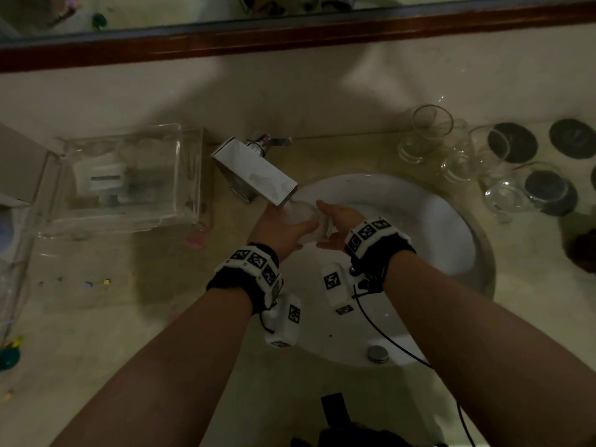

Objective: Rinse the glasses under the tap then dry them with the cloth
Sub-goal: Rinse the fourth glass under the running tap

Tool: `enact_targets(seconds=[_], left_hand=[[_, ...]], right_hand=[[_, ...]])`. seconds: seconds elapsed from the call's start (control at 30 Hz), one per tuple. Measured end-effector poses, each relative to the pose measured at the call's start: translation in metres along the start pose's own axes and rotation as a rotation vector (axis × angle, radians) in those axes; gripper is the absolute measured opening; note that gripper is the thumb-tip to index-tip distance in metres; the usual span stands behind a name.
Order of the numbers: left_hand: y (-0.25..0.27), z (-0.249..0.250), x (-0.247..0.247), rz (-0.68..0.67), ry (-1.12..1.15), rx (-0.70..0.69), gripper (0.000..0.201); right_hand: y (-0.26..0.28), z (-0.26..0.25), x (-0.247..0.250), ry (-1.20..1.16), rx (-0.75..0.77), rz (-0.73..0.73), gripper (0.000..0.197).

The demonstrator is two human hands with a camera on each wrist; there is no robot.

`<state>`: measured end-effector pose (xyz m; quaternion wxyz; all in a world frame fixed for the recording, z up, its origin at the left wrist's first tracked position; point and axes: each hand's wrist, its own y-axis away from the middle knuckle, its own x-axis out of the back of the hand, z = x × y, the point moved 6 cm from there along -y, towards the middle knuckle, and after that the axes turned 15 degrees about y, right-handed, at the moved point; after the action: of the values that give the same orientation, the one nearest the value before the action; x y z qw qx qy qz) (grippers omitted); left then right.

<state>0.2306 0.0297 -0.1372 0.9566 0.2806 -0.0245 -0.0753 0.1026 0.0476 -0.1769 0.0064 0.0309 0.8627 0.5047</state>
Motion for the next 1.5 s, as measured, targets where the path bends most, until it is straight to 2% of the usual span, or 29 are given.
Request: enact_targets(seconds=[0.13,0.23,0.33,0.47,0.6,0.67,0.8,0.9,1.03,1.17,1.23,1.27,1.33,1.37,1.43,1.5], left_hand=[[0.006,0.001,-0.002,0.022,0.054,-0.016,0.054],[0.008,0.008,-0.006,0.002,0.004,-0.07,0.029],[0.007,0.008,-0.007,-0.008,0.009,-0.054,0.034],[0.005,-0.001,-0.01,-0.002,0.142,0.109,0.026],[0.003,-0.021,-0.012,0.006,0.458,0.365,0.045],[0.005,-0.028,-0.012,0.014,0.551,0.445,0.041],[0.007,-0.029,-0.015,0.009,0.649,0.438,0.051],[0.009,-0.027,-0.012,0.045,0.698,0.462,0.046],[0.009,-0.028,-0.011,-0.002,0.787,0.461,0.063],[0.017,-0.023,-0.012,-0.019,0.903,0.506,0.044],[0.015,-0.019,-0.013,-0.044,0.866,0.411,0.035],[0.015,-0.018,-0.011,0.002,0.821,0.361,0.032],[0.017,-0.021,-0.012,0.026,0.884,0.426,0.045],[0.017,-0.022,-0.013,-0.004,0.972,0.444,0.05],[0.016,-0.025,-0.014,0.019,1.014,0.492,0.04],[0.016,-0.028,-0.008,0.079,0.903,0.479,0.03]], right_hand=[[0.003,-0.004,-0.002,-0.024,-0.031,-0.067,0.047],[0.004,-0.005,-0.005,-0.057,-0.031,-0.079,0.046],[0.004,-0.006,-0.007,-0.033,0.0,-0.059,0.041],[0.006,-0.008,-0.007,0.085,0.063,-0.035,0.044],[0.012,-0.017,0.003,0.243,0.119,0.061,0.029],[0.014,-0.025,0.007,0.34,0.183,0.102,0.03],[0.023,-0.038,0.013,0.479,0.309,0.191,0.044],[0.028,-0.044,0.012,0.562,0.303,0.181,0.053],[0.039,-0.051,0.01,0.706,0.299,0.181,0.058],[0.047,-0.059,0.006,0.763,0.306,0.173,0.054],[0.049,-0.061,0.003,0.798,0.325,0.164,0.051],[0.05,-0.062,0.003,0.809,0.336,0.163,0.05],[0.053,-0.067,0.005,0.858,0.368,0.169,0.048],[0.055,-0.07,0.006,0.884,0.364,0.169,0.049],[0.059,-0.081,0.007,0.889,0.36,0.19,0.051],[0.064,-0.094,0.003,0.809,0.386,0.21,0.047]])
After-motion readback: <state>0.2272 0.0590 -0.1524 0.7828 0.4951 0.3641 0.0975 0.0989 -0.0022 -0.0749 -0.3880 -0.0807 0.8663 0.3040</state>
